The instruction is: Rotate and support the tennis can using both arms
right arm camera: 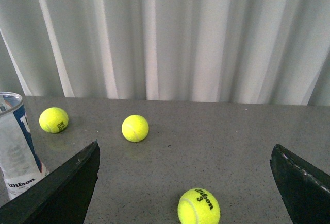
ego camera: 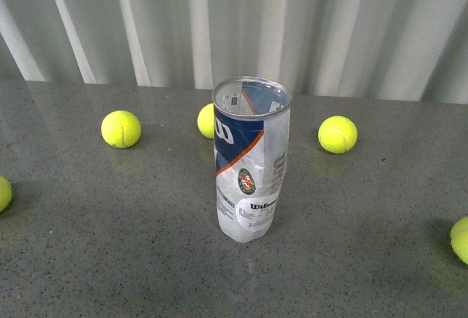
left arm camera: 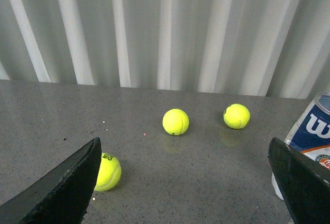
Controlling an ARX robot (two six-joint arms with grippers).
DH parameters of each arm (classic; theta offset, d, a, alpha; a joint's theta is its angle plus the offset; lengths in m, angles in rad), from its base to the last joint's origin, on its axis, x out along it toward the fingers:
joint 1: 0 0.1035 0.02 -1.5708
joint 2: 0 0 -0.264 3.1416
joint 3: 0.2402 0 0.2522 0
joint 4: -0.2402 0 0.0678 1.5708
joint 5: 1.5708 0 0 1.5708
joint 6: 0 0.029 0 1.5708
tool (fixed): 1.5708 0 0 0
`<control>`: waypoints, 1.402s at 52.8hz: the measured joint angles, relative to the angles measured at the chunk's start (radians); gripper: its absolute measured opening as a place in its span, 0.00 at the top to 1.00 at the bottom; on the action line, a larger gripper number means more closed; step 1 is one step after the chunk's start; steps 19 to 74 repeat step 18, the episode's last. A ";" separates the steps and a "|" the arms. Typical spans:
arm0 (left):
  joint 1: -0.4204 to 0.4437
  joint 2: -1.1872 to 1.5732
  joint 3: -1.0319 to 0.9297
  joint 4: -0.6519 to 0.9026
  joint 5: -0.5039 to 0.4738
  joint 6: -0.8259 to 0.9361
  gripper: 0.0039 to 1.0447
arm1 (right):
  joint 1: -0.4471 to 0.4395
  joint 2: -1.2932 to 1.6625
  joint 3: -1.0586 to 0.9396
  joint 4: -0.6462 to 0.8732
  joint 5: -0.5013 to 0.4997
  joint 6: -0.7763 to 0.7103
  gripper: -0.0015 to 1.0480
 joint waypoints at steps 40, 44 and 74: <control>0.000 0.000 0.000 0.000 0.000 0.000 0.06 | 0.000 0.000 0.000 0.000 0.000 0.000 0.07; 0.000 0.000 0.000 0.000 0.000 0.000 0.06 | 0.000 0.000 0.000 0.000 0.000 0.000 0.07; 0.000 0.000 0.000 0.000 0.000 0.000 0.06 | 0.000 0.000 0.000 0.000 0.000 0.000 0.07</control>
